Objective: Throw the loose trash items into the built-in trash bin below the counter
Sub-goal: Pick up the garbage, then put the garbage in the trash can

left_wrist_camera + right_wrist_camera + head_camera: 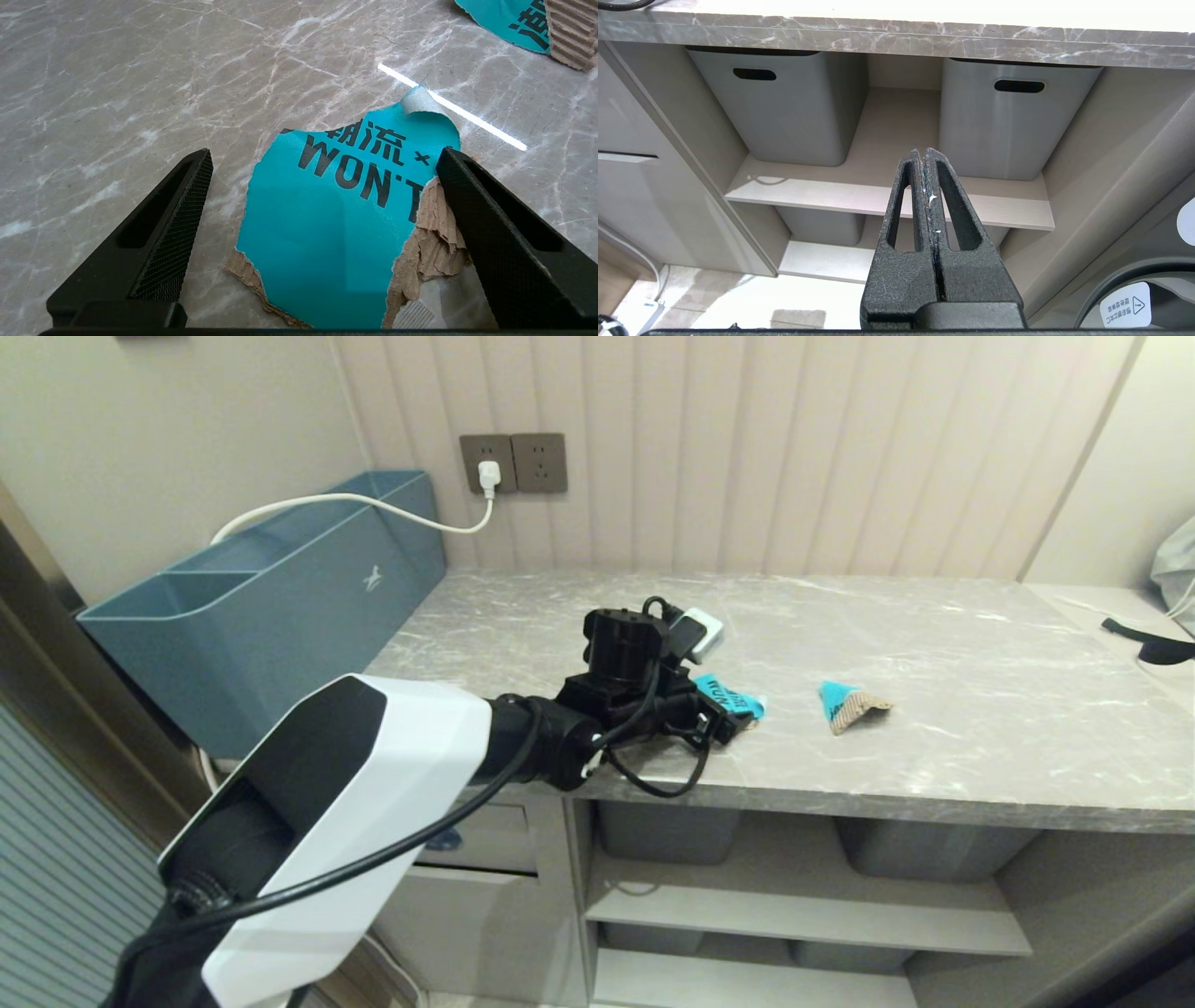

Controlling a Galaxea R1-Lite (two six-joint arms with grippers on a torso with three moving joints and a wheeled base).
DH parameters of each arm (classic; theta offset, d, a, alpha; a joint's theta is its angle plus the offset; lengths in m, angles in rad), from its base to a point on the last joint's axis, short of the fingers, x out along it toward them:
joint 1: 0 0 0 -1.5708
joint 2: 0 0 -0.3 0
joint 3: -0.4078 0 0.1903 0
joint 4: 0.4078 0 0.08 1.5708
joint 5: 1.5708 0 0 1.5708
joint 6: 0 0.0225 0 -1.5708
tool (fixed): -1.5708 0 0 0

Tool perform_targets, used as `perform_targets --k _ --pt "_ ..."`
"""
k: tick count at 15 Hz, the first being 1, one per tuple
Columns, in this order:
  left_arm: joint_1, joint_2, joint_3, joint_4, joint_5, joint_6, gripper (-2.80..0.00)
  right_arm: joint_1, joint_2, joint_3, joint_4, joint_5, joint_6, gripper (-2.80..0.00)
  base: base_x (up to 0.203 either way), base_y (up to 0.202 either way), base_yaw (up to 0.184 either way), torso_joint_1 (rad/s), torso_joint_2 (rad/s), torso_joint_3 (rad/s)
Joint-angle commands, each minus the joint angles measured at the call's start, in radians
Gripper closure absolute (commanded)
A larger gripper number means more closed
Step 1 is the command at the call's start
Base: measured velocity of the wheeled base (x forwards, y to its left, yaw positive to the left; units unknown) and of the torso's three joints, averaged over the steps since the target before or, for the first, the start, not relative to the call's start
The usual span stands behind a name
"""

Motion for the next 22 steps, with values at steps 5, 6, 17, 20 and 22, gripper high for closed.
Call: perform_targets --k 5,6,17,20,22 --pt "0.000 -0.001 0.001 0.000 0.001 -0.001 0.00 0.000 -0.001 0.000 0.000 0.000 0.000 0.00 0.000 0.000 0.000 0.000 0.00 0.000" --pt "0.000 -0.001 0.001 0.000 0.001 -0.001 0.00 0.000 -0.001 0.000 0.000 0.000 0.000 0.00 0.000 0.000 0.000 0.000 0.00 0.000" --pt "-0.016 -0.131 0.018 -0.003 0.100 -0.092 0.00 0.001 -0.001 0.000 0.000 0.000 0.000 0.00 0.000 0.000 0.000 0.000 0.00 0.000" --pt "-0.015 -0.265 0.101 -0.005 0.118 -0.099 0.00 0.000 -0.001 0.000 0.001 0.000 0.000 0.00 0.000 0.000 0.000 0.000 0.00 0.000" --pt "-0.003 -0.393 0.215 -0.006 0.134 -0.114 0.00 0.000 -0.001 0.000 0.000 0.000 0.000 0.00 0.000 0.000 0.000 0.000 0.00 0.000"
